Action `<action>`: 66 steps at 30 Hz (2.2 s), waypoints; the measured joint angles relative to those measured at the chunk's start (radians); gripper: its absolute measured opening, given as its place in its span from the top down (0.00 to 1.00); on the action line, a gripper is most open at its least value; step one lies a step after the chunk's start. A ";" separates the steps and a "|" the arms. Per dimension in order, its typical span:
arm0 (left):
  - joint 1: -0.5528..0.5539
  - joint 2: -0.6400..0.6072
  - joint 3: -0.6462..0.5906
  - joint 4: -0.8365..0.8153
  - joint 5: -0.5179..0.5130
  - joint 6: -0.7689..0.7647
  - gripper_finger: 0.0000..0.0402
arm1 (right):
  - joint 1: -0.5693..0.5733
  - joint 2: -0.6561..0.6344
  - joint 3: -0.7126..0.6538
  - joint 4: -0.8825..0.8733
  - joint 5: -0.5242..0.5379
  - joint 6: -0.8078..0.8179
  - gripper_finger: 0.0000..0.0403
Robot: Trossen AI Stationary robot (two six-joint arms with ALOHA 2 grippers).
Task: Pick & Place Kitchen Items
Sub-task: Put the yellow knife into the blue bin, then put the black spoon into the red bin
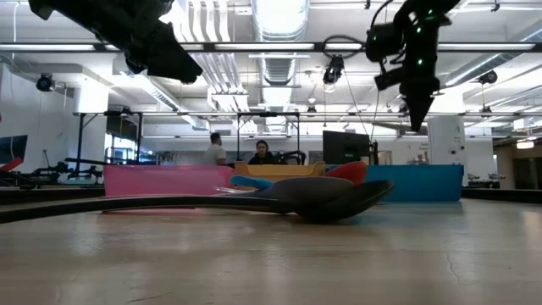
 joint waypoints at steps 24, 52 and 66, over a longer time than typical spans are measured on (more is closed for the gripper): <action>0.000 0.000 0.000 -0.011 0.000 0.000 0.42 | -0.102 0.337 -0.012 0.056 -0.076 -0.024 0.85; 0.000 0.000 0.000 -0.012 0.000 -0.004 0.42 | -0.149 0.362 -0.132 0.154 -0.075 -0.023 0.60; 0.001 0.078 0.000 -0.018 0.000 -0.064 0.42 | -0.149 0.181 -0.132 0.211 -0.179 -0.013 0.58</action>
